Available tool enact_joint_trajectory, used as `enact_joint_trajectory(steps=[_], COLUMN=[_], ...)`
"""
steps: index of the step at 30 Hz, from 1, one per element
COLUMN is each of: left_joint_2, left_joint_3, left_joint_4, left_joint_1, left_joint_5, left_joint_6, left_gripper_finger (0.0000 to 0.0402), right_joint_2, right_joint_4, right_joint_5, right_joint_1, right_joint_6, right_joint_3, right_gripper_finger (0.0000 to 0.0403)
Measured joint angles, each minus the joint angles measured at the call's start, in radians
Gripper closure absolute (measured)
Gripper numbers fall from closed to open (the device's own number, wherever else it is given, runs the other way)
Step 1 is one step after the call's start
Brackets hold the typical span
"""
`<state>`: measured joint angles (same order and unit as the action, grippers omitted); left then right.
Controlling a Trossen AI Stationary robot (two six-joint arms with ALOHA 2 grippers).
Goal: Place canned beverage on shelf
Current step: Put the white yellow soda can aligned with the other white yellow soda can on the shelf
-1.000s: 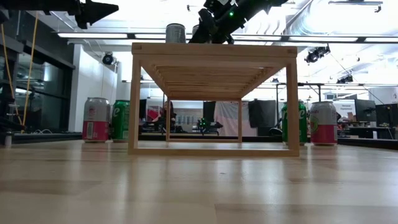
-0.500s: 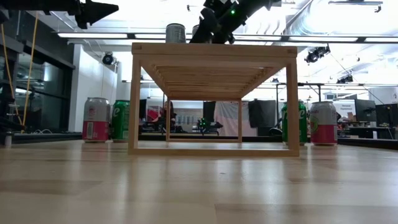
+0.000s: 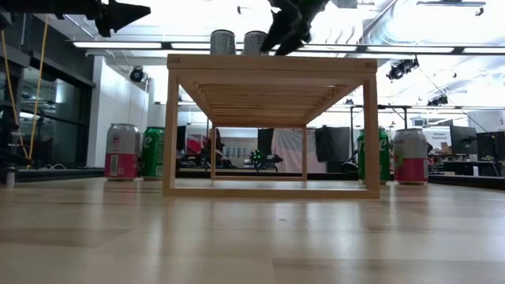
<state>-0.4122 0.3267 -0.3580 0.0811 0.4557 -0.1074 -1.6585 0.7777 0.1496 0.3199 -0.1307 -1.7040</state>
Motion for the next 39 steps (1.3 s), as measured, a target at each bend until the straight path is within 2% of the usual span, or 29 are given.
enact_joint_trajectory(steps=[9,16,19,27,39], left_joint_2=[0.000,0.000,0.000,0.000,0.000], left_joint_3=[0.000,0.000,0.000,0.000,0.000], left_joint_4=[0.019,0.023,0.036,0.064,0.097], left_joint_1=[0.000,0.000,0.000,0.000,0.000], left_joint_5=[0.000,0.000,0.000,0.000,0.000], left_joint_6=[0.000,0.000,0.000,0.002,0.001], left_gripper_finger=[0.0066,0.0066,0.0066,0.0066,0.0066], right_joint_2=[0.000,0.000,0.000,0.000,0.002], right_joint_4=[0.291,0.311,0.335,0.494,0.571], right_joint_5=[0.001,0.016,0.061,0.271,0.370], right_joint_1=[-0.003,-0.046,-0.071,-0.139,-0.156], right_joint_6=[0.106,0.131,0.134,0.220,0.274], right_joint_3=[-0.017,-0.017,-0.017,-0.015,-0.015], right_gripper_finger=[0.0009,0.0009,0.0009,0.0009,0.0009])
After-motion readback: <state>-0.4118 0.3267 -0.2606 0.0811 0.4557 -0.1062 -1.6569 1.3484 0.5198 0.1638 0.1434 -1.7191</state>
